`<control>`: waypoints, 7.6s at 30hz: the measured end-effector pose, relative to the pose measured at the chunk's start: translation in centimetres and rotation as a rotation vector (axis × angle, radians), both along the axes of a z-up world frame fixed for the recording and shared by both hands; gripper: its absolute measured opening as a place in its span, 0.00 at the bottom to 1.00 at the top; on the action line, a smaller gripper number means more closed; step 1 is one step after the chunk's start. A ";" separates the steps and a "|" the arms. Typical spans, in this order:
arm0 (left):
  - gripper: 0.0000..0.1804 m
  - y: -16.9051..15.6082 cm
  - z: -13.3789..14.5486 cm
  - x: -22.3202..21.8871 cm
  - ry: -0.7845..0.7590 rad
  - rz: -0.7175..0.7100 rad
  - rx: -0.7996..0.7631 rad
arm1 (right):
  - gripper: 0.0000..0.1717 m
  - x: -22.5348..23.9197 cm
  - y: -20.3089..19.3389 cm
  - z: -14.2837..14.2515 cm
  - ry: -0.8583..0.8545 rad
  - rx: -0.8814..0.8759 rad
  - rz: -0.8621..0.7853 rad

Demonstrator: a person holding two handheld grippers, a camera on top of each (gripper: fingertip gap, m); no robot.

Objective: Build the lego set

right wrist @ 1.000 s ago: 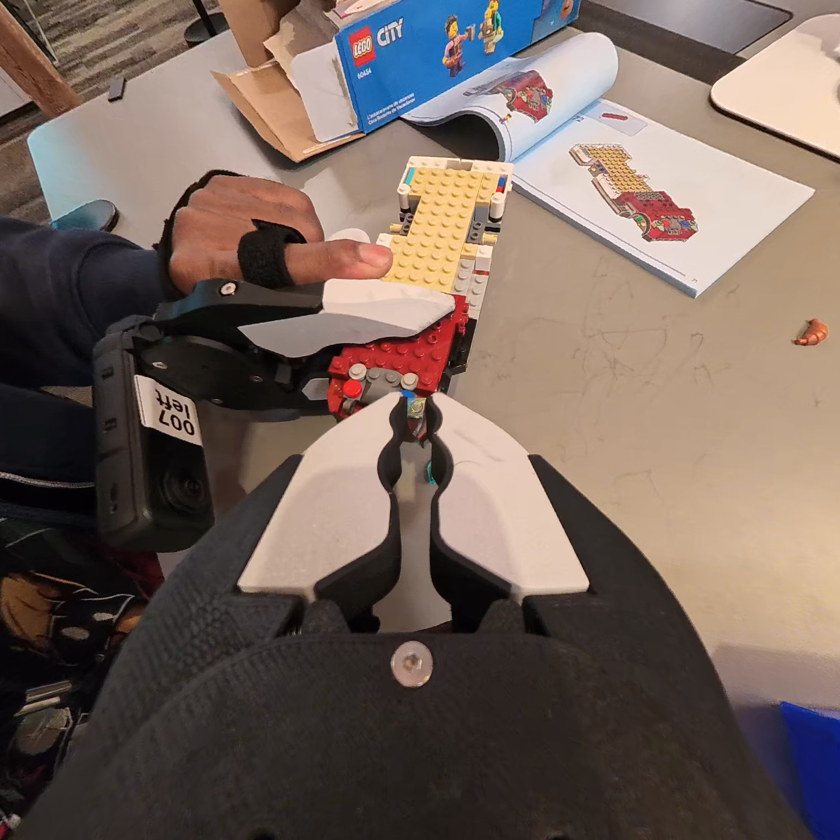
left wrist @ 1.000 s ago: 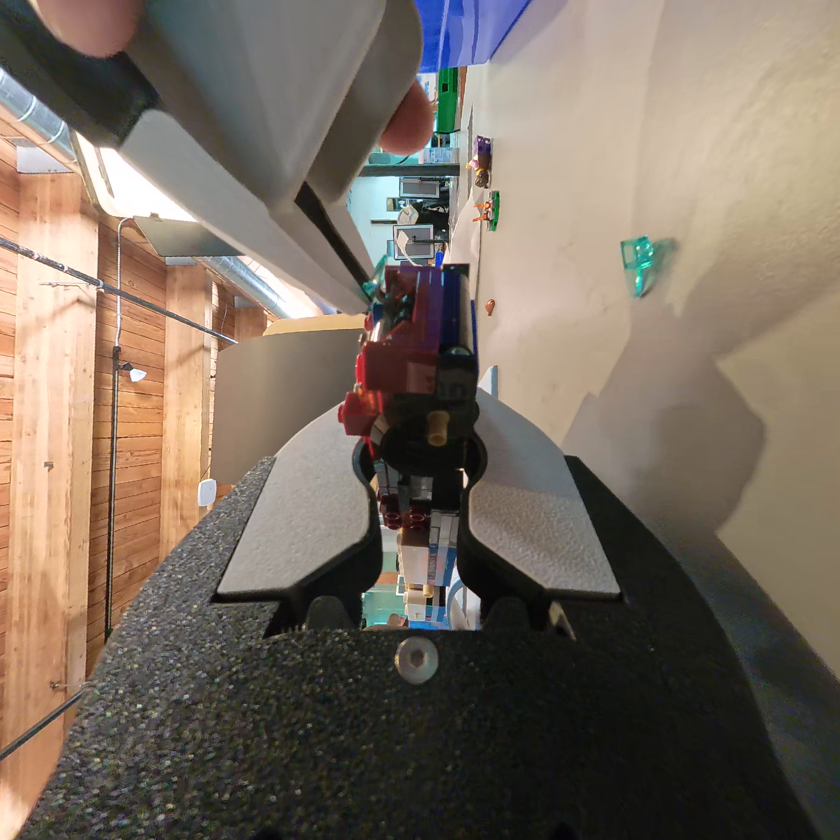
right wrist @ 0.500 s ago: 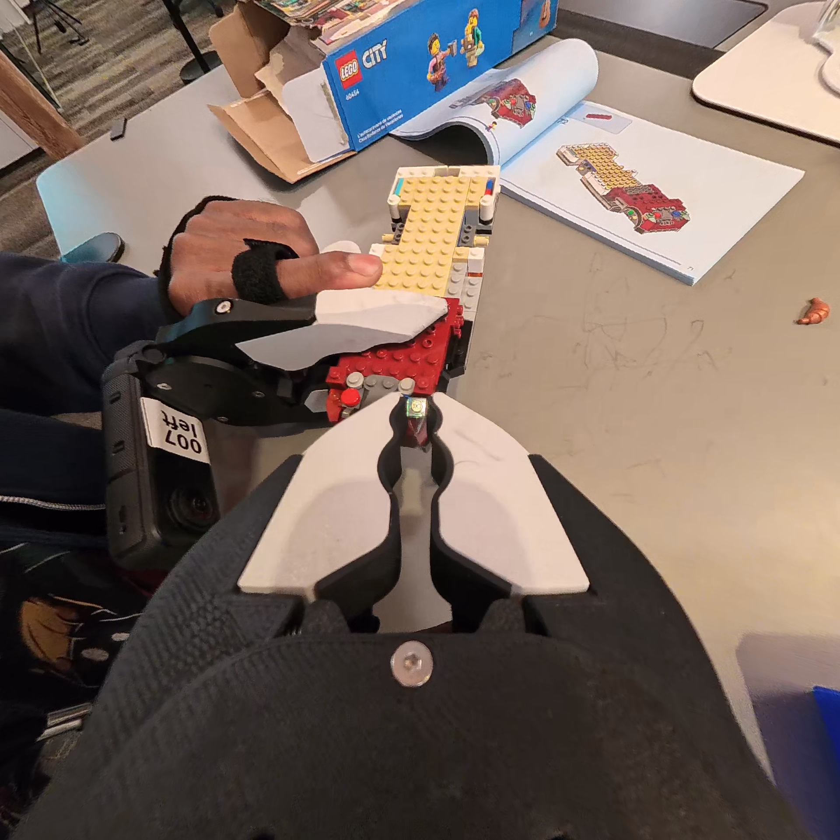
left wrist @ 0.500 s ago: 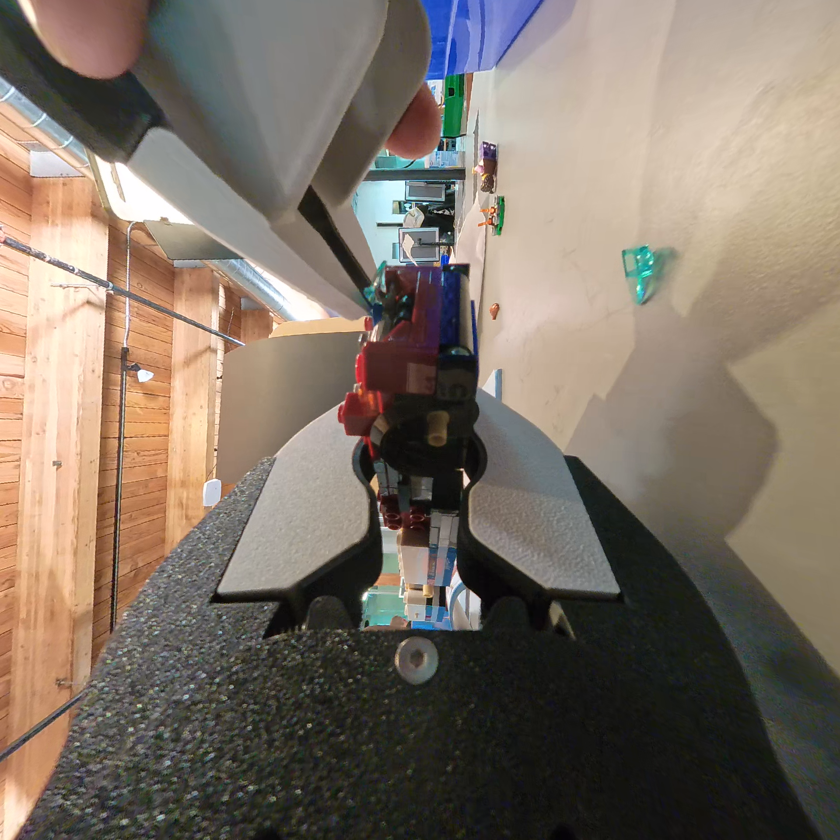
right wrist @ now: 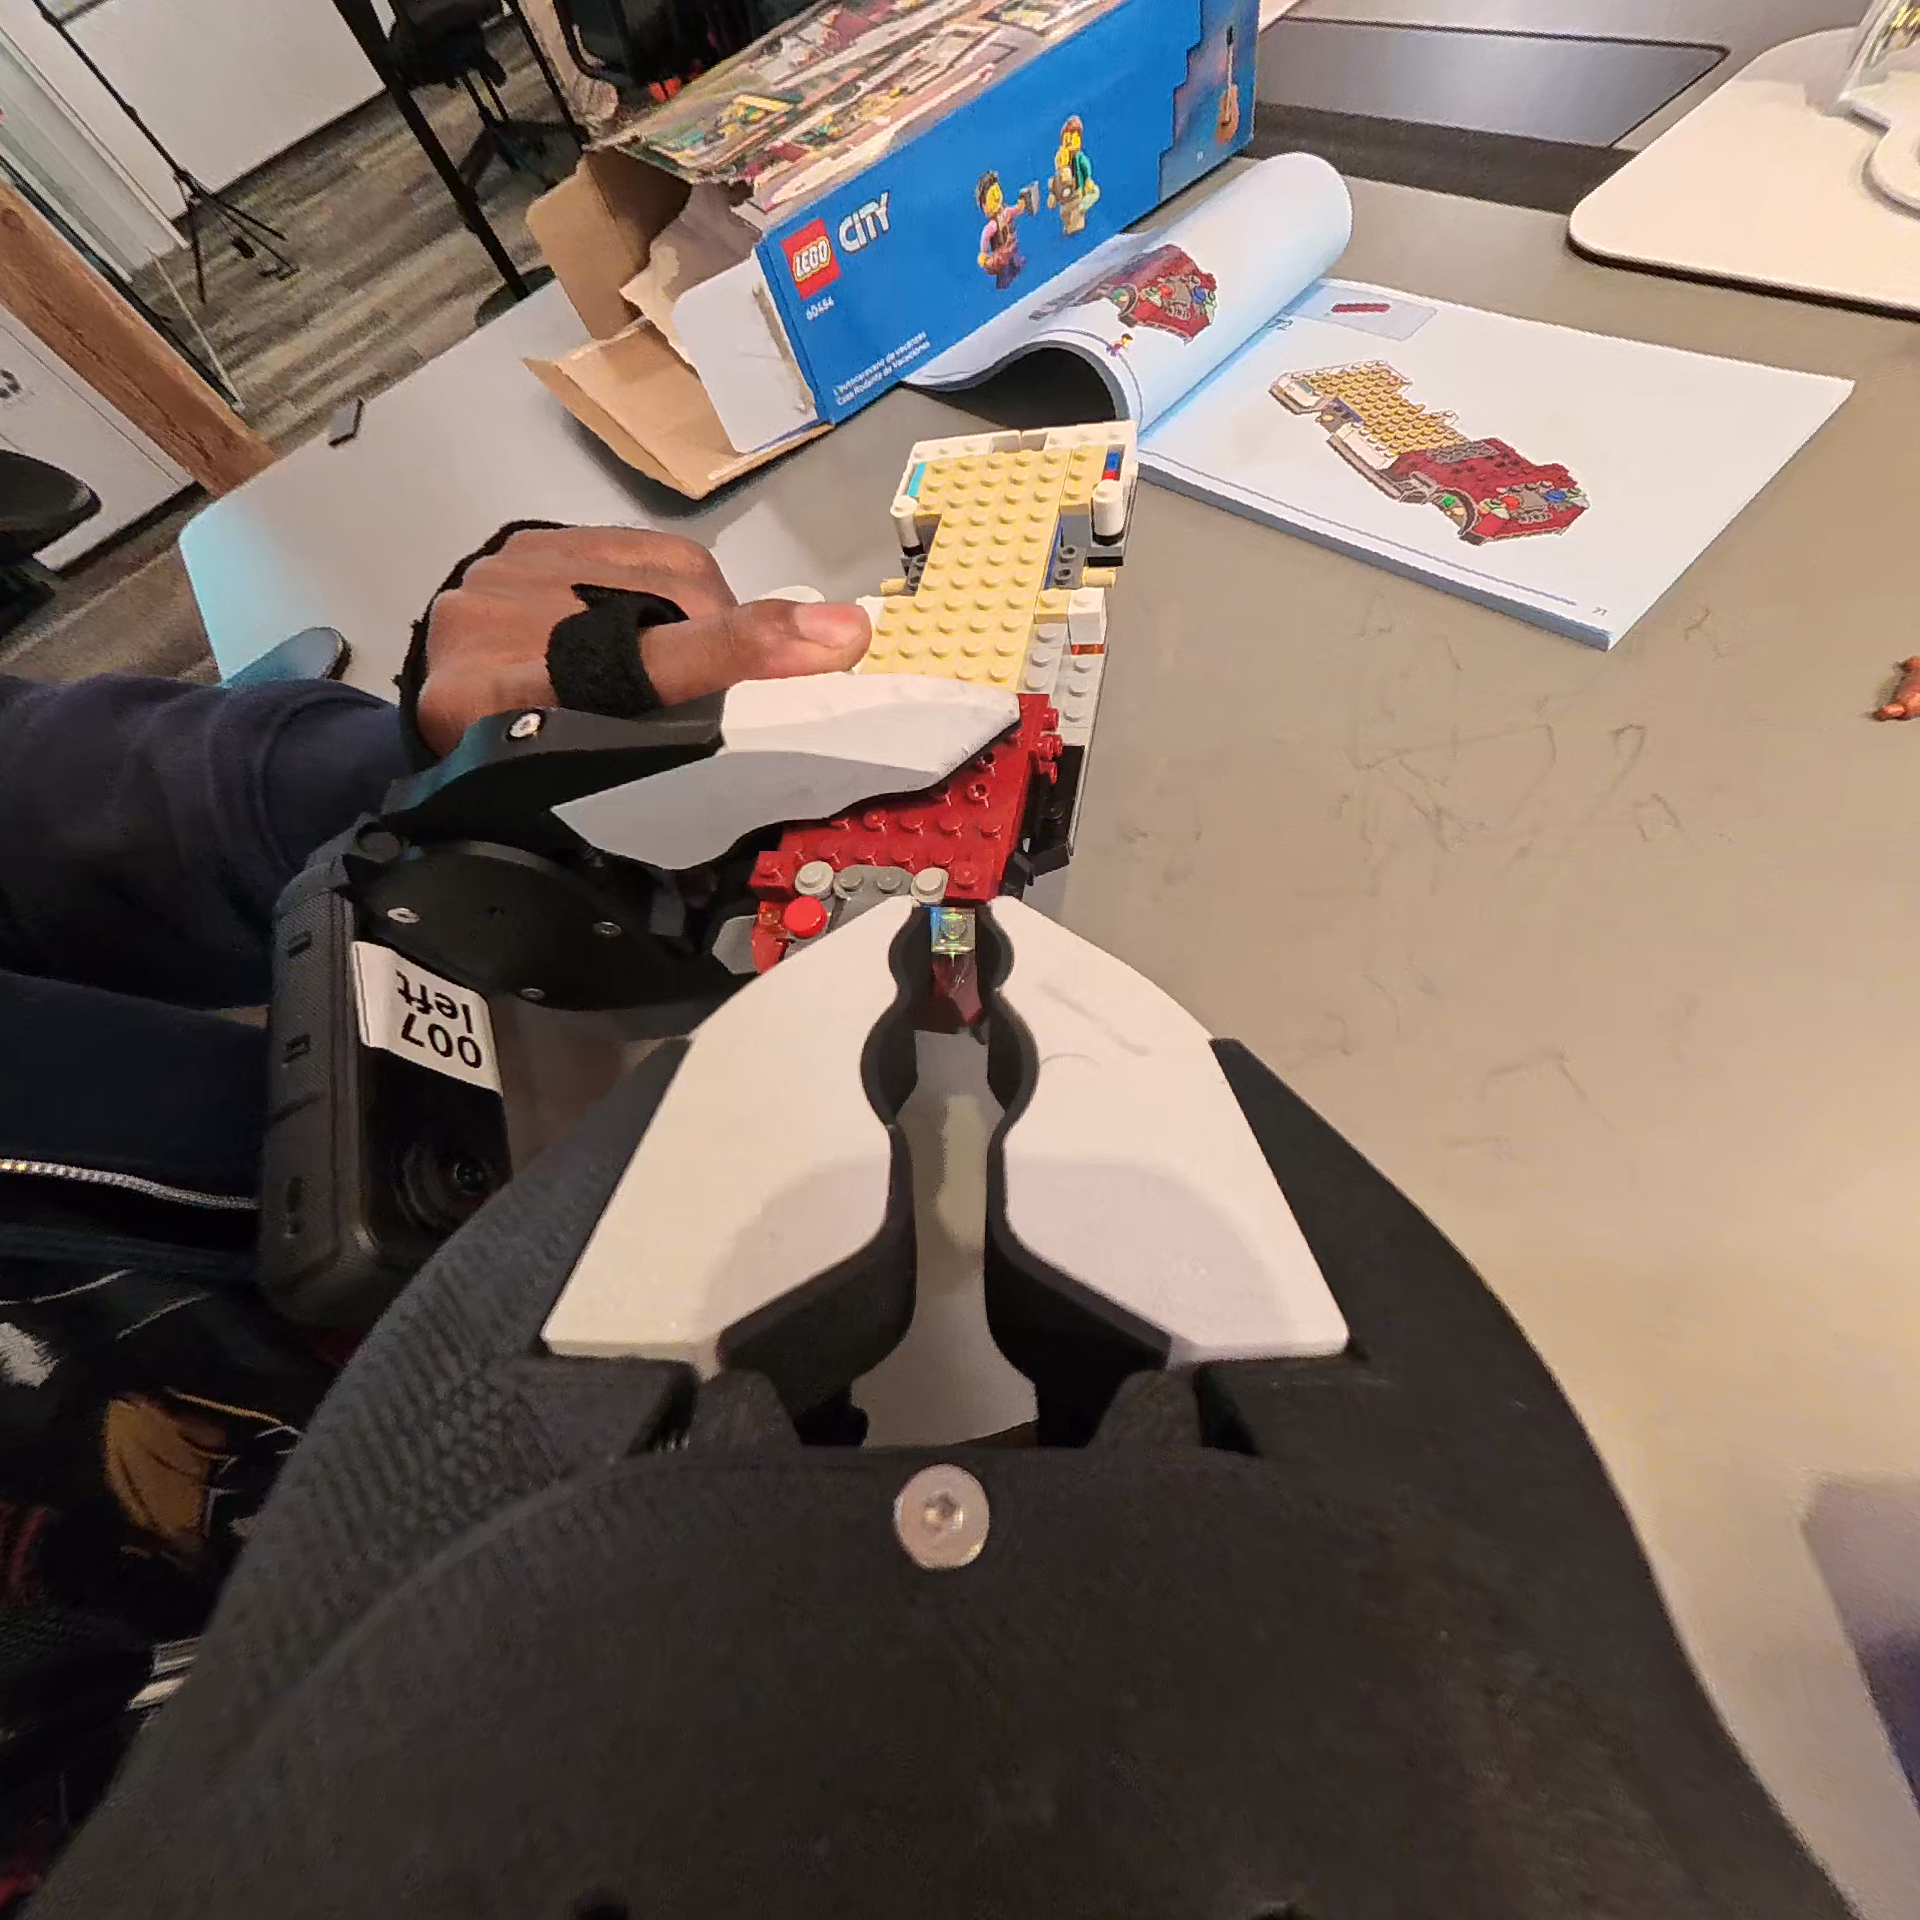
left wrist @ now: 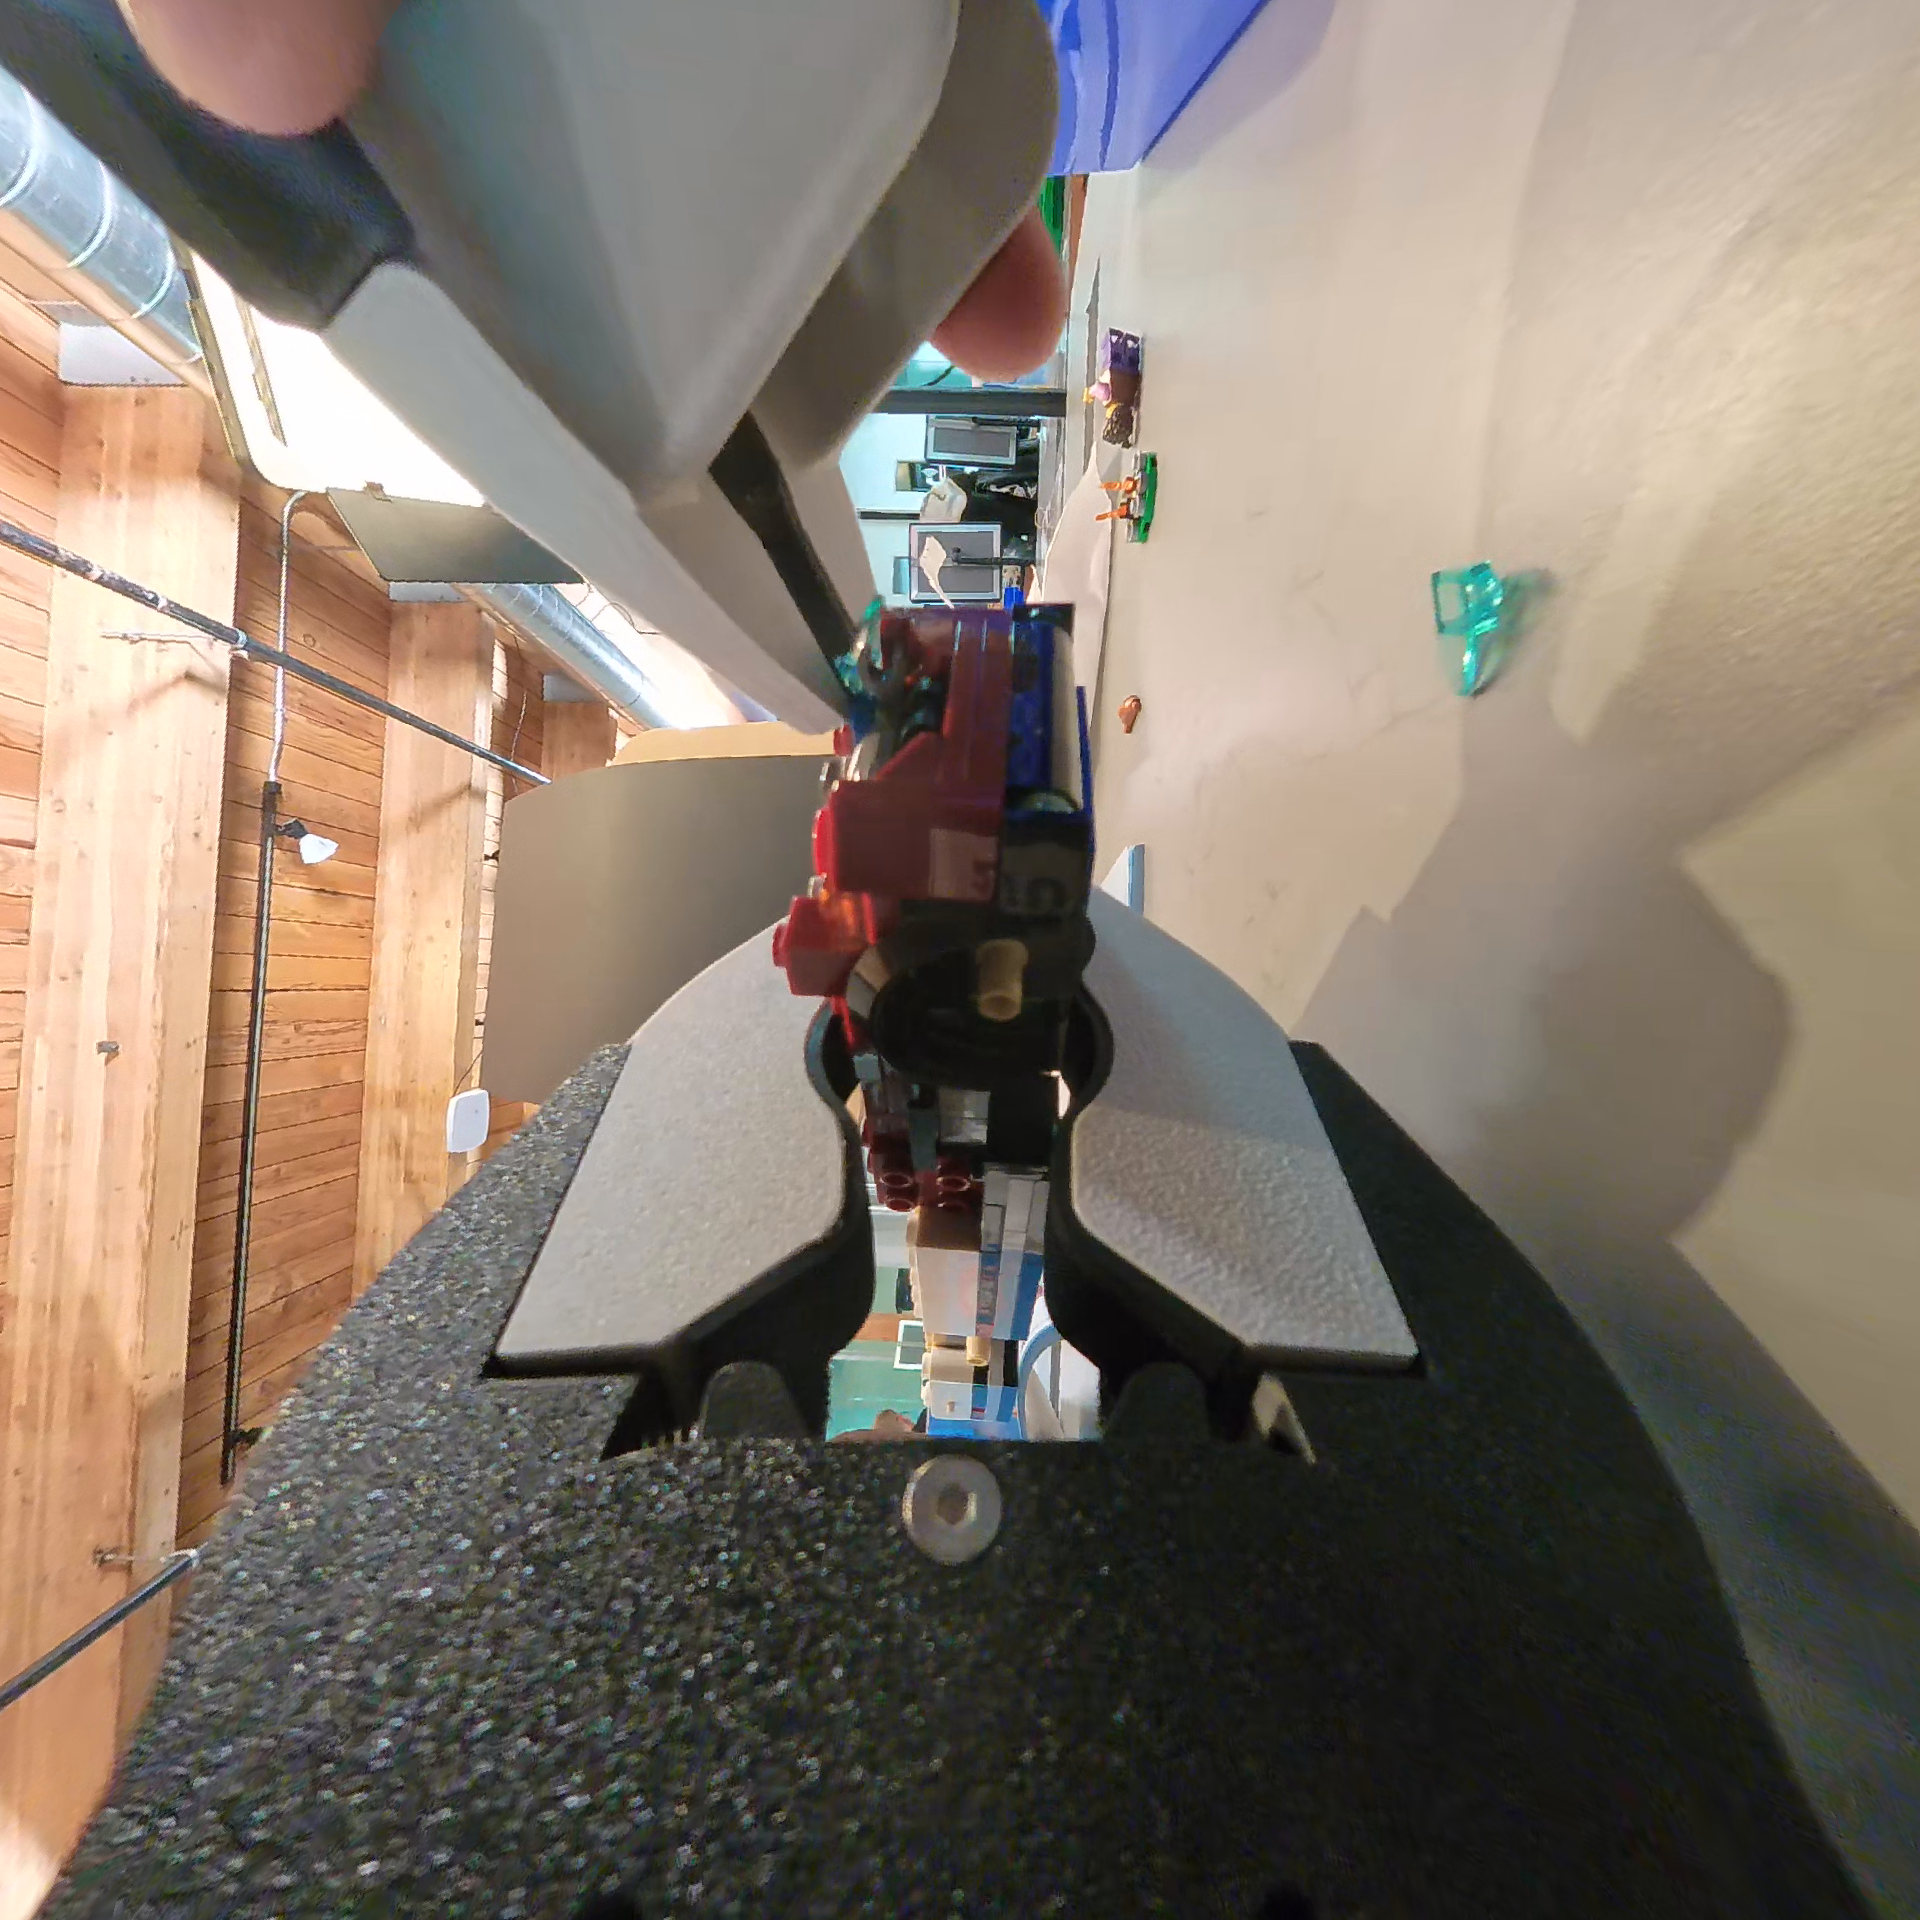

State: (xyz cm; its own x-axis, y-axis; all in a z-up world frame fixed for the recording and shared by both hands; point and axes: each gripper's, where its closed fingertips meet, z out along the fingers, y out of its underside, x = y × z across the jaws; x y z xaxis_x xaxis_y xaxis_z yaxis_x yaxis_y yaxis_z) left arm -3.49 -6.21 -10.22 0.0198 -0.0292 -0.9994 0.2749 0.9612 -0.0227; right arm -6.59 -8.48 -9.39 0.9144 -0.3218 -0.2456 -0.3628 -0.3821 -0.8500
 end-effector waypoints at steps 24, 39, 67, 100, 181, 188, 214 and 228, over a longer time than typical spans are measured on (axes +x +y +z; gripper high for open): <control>0.20 2.3 2.2 2.8 -0.027 0.020 0.039 | 0.30 2.1 0.5 2.0 -0.945 -0.028 0.307; 0.20 3.5 3.7 5.7 -0.036 -0.018 0.056 | 0.30 4.3 3.1 1.3 -1.523 -0.103 0.315; 0.20 1.6 2.4 3.8 0.025 -0.089 0.079 | 0.20 2.8 2.8 0.6 -1.692 -0.178 0.415; 0.20 1.1 1.8 3.3 0.058 -0.084 0.109 | 0.14 2.7 2.3 0.5 -1.787 -0.307 0.430; 0.20 2.7 1.1 3.1 0.161 0.014 -0.006 | 0.18 4.9 2.8 0.5 -1.733 -0.281 0.498; 0.20 2.7 0.9 3.2 0.164 0.017 -0.020 | 0.18 5.0 2.8 0.5 -1.680 -0.258 0.471; 0.20 3.0 0.3 3.1 0.220 0.017 -0.071 | 0.16 4.6 2.4 0.3 -1.628 -0.178 0.460; 0.20 2.8 0.5 3.0 0.206 0.006 -0.063 | 0.21 4.6 2.2 0.3 -1.593 -0.170 0.463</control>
State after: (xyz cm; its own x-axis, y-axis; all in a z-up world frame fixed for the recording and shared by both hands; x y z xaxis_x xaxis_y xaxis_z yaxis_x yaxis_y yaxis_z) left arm -0.47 -3.42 -9.69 -0.1843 -0.0925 -0.9785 0.2526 0.9577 -0.1381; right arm -2.01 -6.31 -9.05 0.2178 0.1061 0.9702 0.9302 -0.3236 -0.1734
